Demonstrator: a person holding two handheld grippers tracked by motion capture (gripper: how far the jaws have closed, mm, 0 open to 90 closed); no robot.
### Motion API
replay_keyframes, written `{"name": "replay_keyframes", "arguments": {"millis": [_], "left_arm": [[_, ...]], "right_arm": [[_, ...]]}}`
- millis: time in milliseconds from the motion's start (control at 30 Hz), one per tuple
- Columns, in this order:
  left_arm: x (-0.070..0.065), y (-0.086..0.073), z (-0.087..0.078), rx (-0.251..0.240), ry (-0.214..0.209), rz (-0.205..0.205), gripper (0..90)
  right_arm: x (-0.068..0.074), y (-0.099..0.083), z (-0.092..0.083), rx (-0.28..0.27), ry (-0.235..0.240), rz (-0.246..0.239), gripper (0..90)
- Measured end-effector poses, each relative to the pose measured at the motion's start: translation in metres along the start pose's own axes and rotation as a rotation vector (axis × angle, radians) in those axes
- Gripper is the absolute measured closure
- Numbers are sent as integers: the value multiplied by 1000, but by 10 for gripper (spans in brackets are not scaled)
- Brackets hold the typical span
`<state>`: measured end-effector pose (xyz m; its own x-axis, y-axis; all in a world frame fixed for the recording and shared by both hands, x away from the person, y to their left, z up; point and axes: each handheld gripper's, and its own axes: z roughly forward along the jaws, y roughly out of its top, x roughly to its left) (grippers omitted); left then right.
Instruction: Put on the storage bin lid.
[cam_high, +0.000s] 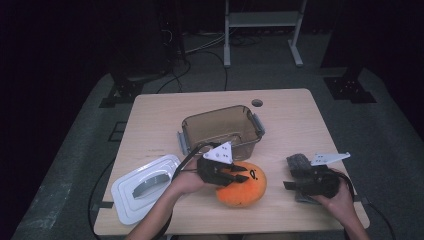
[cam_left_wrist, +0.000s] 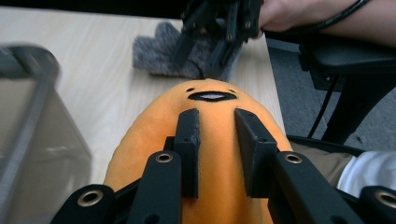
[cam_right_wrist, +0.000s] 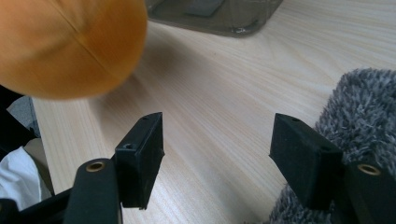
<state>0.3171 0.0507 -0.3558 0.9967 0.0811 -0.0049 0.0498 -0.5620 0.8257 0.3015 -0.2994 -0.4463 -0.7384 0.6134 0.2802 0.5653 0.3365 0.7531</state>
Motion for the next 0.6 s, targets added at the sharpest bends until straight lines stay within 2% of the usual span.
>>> {"name": "replay_keyframes", "arguments": {"millis": [233, 467, 600], "left_arm": [[7, 25, -25, -31, 31, 10, 719], [21, 47, -48, -74, 62, 4, 718], [30, 56, -56, -77, 83, 0, 719]], "right_arm": [[-1, -1, 0, 1, 3, 5, 336], [-1, -1, 0, 1, 4, 5, 336], [-1, -1, 1, -1, 4, 5, 336]]}}
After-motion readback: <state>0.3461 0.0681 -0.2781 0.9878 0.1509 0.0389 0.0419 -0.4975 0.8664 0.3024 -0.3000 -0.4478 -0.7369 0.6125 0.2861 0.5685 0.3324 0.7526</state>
